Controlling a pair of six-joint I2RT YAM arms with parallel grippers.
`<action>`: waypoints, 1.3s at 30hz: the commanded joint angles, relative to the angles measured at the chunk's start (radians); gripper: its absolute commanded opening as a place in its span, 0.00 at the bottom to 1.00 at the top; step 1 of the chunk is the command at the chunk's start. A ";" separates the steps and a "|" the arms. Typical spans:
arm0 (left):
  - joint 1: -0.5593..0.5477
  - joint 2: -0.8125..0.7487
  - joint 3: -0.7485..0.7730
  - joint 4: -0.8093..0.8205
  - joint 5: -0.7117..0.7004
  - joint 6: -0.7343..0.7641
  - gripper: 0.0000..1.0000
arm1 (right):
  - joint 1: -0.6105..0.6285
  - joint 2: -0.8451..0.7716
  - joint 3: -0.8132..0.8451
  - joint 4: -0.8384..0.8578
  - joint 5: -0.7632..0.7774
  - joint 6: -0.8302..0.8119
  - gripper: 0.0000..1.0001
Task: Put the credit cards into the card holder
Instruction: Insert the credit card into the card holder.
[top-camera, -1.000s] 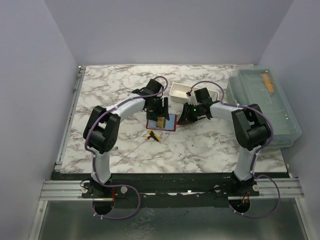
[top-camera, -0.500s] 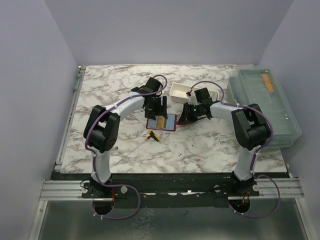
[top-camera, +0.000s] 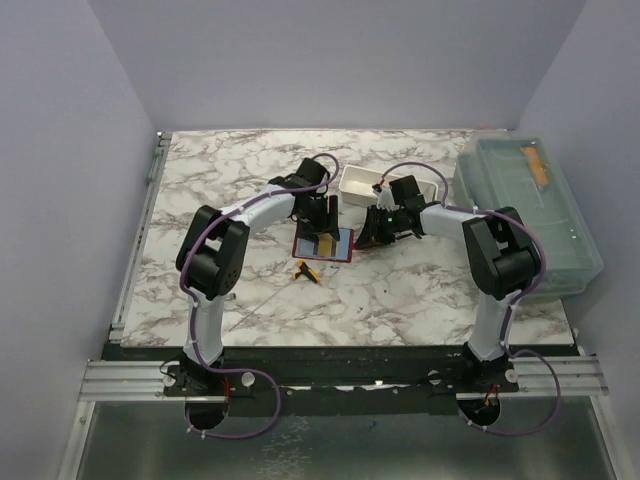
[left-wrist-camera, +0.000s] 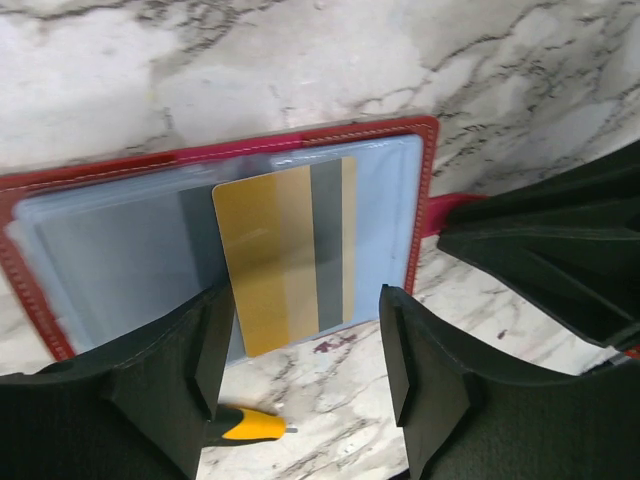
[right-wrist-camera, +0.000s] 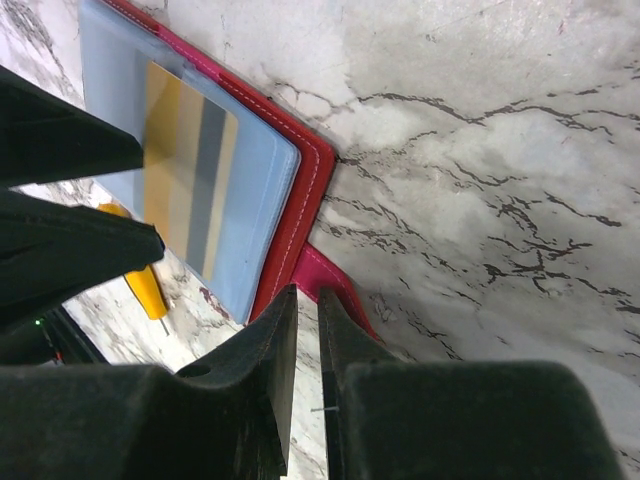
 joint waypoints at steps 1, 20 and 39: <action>-0.017 0.012 -0.035 0.086 0.149 -0.047 0.64 | -0.003 0.037 0.009 0.012 -0.015 -0.001 0.17; -0.010 -0.104 -0.100 0.108 0.071 -0.028 0.71 | -0.003 -0.007 0.006 -0.012 0.021 0.001 0.18; -0.013 0.053 -0.081 0.145 0.160 -0.061 0.70 | -0.003 0.025 0.018 0.000 -0.003 0.007 0.18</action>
